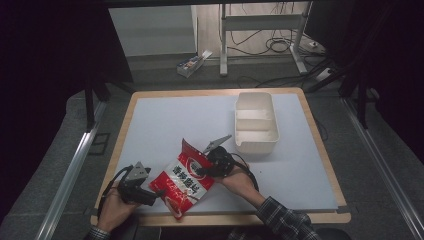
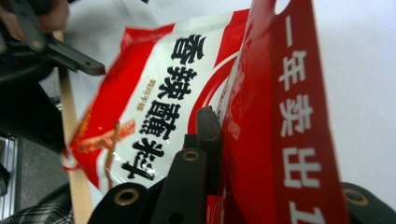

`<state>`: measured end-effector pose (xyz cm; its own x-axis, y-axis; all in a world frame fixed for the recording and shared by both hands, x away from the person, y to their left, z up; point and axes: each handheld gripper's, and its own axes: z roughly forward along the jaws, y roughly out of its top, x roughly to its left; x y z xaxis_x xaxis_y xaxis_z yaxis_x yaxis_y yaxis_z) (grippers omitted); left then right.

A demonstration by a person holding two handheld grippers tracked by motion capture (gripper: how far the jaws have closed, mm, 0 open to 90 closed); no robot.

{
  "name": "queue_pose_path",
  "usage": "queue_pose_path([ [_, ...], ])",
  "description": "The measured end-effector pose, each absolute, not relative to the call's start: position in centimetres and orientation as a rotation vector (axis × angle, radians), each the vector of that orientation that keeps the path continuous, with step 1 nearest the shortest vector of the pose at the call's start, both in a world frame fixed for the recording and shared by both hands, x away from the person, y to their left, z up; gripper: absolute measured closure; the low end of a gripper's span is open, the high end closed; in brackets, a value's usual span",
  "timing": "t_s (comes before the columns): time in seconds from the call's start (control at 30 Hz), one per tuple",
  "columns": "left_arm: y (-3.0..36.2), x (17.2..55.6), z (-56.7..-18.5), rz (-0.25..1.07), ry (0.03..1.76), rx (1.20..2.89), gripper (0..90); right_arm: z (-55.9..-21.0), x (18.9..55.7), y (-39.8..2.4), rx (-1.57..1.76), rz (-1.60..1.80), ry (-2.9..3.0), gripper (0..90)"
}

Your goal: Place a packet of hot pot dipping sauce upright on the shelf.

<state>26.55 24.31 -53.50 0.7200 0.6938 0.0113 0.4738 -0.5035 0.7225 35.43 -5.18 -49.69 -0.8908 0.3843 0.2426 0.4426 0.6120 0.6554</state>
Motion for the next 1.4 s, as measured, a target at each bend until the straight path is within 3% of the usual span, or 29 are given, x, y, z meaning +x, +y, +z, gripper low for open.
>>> queue_pose_path([
  [0.83, 24.8, 26.8, -53.5, 0.358, 0.920, 2.181, 0.9, -42.1, 36.5, -5.4, -0.620, -1.294, -2.769, 87.4],
  [1.4, 24.6, 26.9, -53.7, 0.316, 0.911, 2.207, 1.6, -39.2, 37.8, -5.9, -0.656, -1.360, -2.843, 87.9],
])
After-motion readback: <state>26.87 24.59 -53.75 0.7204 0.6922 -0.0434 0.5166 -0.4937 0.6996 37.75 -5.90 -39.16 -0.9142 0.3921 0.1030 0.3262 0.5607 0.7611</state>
